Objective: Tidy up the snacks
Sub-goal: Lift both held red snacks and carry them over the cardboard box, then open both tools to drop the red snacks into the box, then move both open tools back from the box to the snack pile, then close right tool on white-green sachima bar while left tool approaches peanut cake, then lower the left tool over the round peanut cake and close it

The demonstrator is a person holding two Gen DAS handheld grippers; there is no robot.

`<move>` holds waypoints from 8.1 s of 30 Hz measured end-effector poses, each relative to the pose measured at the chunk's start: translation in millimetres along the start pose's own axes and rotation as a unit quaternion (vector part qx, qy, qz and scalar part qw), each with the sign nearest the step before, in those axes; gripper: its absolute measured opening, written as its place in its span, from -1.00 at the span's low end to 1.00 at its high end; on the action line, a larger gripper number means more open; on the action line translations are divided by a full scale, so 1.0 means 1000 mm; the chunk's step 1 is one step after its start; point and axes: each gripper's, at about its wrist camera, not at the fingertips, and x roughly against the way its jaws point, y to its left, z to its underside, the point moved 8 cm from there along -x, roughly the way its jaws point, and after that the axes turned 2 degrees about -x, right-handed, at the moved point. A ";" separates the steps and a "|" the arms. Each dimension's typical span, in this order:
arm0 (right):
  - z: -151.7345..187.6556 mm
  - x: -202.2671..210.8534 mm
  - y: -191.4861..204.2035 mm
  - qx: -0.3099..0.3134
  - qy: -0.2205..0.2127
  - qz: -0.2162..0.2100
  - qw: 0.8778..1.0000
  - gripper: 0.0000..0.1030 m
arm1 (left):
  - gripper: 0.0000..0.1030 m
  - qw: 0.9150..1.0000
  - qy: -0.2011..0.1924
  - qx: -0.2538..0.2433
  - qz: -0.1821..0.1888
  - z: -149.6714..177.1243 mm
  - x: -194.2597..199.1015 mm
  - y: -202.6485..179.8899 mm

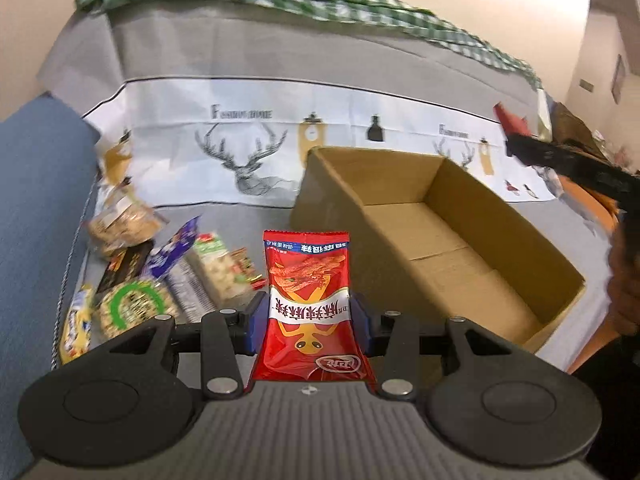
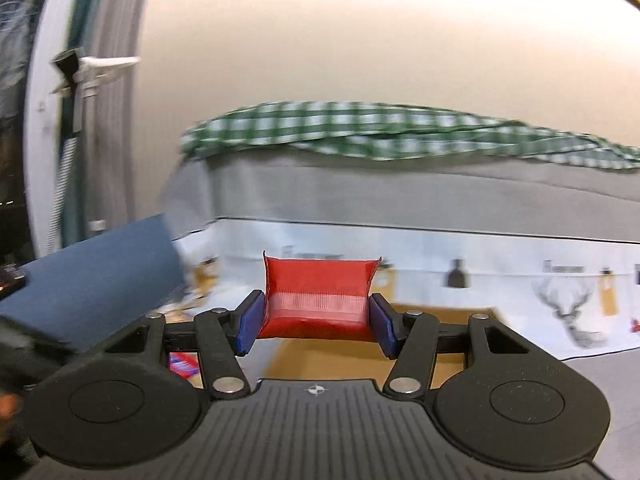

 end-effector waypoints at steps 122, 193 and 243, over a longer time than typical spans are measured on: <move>0.100 -0.088 0.172 -0.021 0.135 -0.116 0.984 -0.17 | -0.04 0.959 0.059 0.220 -0.170 0.011 -0.042 0.155; 0.195 -0.082 0.174 -0.020 0.325 -0.099 0.940 -0.03 | 0.70 0.952 0.241 0.144 -0.118 0.076 -0.091 0.118; 0.195 -0.086 0.172 -0.004 0.314 -0.074 0.947 -0.25 | 0.75 0.956 0.248 0.099 -0.121 0.073 -0.100 0.109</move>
